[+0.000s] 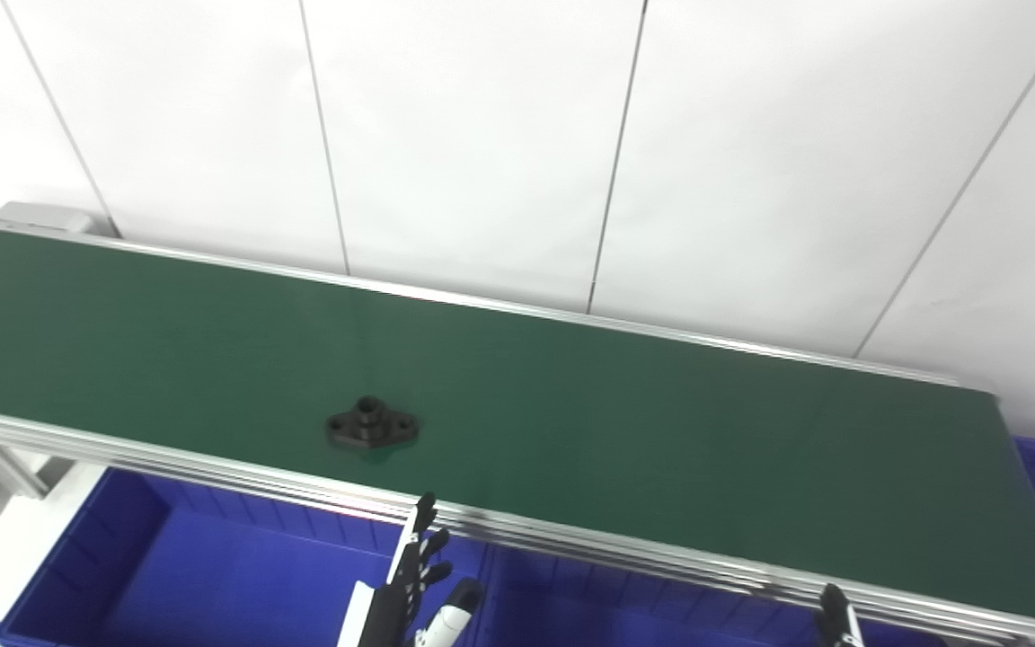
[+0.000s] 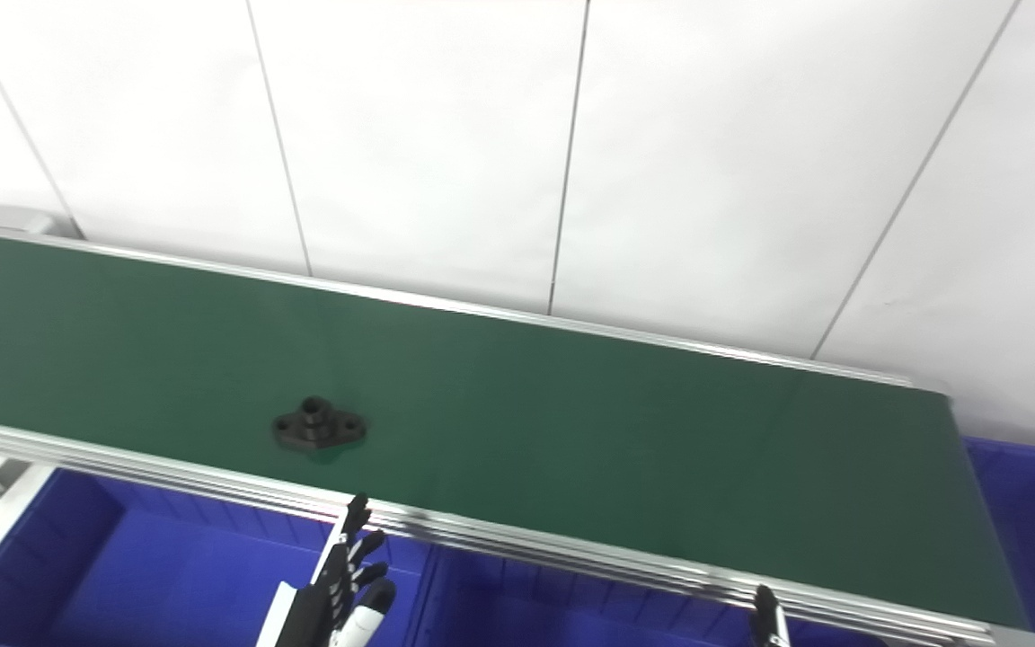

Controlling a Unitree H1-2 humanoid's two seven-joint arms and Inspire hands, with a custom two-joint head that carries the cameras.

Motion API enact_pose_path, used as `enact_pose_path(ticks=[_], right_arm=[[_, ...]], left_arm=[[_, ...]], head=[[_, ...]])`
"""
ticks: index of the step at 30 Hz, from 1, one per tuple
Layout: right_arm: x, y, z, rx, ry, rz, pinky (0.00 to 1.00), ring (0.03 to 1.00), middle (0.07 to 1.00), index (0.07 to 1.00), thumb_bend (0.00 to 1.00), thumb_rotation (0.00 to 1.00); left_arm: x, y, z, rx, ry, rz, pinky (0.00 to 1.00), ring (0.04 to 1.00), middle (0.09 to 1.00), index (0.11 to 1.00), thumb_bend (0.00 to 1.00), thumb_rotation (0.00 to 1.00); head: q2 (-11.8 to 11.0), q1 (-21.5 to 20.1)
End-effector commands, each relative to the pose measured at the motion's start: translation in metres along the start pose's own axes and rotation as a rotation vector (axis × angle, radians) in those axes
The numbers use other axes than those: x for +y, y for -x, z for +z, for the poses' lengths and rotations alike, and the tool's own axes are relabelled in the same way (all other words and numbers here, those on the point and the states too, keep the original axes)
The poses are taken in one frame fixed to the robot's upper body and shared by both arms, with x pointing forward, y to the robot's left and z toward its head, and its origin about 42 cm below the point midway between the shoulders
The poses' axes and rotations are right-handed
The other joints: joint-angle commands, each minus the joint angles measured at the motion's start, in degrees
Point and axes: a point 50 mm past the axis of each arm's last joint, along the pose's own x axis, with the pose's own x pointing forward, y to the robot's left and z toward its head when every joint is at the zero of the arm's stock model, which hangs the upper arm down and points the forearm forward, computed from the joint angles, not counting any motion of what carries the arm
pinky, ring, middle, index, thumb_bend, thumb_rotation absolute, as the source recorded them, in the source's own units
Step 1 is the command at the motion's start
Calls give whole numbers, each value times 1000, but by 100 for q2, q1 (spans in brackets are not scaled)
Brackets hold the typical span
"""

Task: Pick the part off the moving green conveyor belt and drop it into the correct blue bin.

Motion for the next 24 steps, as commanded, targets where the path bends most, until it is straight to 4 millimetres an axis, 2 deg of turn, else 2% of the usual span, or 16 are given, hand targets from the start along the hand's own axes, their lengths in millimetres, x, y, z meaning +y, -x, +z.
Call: enact_pose_path(ticks=[1, 5, 8, 11, 13, 17, 24], right_arm=[[-4, -3, 11, -77, -4, -1, 1000, 1000, 1000, 1000, 599, 900], [-3, -3, 13, -107, 96, -6, 972, 973, 992, 1000, 613, 859], [-1, -4, 19, -155, 234, 1, 892, 915, 945, 994, 608, 776], [1, -9, 30, -217, 323, 5, 856, 890, 907, 964, 668, 575], [3, -15, 41, -280, 392, 0, 852, 890, 905, 944, 697, 531], [6, -25, 59, -344, 442, 12, 832, 895, 911, 912, 776, 470], [14, -46, 76, -355, 507, 6, 715, 821, 854, 842, 893, 426]], left_arm=[[-32, -5, 18, -67, 61, -9, 832, 928, 997, 996, 658, 865], [-31, -5, 19, -66, 64, -9, 841, 938, 999, 998, 669, 862], [-28, -5, 21, -68, 73, -8, 853, 945, 1000, 1000, 662, 858], [-25, -6, 22, -66, 76, -13, 866, 944, 1000, 1000, 688, 868], [-23, -6, 22, -70, 82, -18, 874, 946, 1000, 1000, 691, 872], [-19, -7, 21, -66, 82, -25, 910, 951, 1000, 1000, 717, 901], [-14, -9, 21, -62, 81, -36, 974, 973, 1000, 1000, 710, 939]], head=[[31, -5], [116, -135], [188, -349], [211, -470], [223, -565], [254, -737], [296, -942]])
